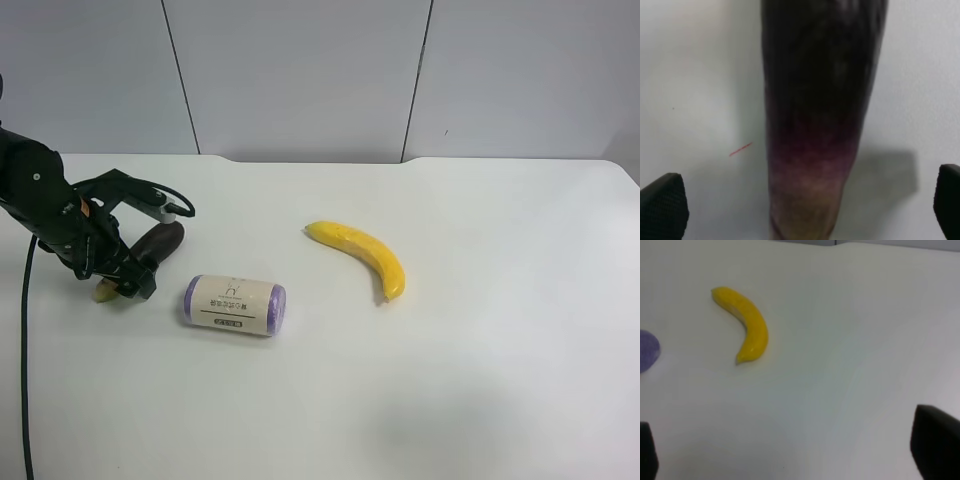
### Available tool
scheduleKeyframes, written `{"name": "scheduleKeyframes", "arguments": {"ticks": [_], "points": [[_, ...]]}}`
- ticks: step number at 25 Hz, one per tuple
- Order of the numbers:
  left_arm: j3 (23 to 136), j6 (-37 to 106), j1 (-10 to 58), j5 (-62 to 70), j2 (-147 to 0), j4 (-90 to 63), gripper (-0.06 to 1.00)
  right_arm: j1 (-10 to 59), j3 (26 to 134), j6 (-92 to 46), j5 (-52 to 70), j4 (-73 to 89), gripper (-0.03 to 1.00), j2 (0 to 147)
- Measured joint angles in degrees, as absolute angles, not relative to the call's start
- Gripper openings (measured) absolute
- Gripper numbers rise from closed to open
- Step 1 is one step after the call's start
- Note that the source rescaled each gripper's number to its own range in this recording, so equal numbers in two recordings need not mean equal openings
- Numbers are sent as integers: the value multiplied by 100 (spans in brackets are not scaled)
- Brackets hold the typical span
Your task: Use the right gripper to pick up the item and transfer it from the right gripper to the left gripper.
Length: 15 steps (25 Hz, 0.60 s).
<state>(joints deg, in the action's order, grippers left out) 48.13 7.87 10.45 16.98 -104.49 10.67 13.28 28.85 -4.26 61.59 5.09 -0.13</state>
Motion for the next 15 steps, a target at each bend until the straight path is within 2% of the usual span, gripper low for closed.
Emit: {"name": "scheduleKeyframes", "arguments": {"ticks": [15], "points": [[4813, 771, 1045, 1920, -10434, 1110, 99, 1328, 2885, -426, 6159, 509, 100, -13]]}}
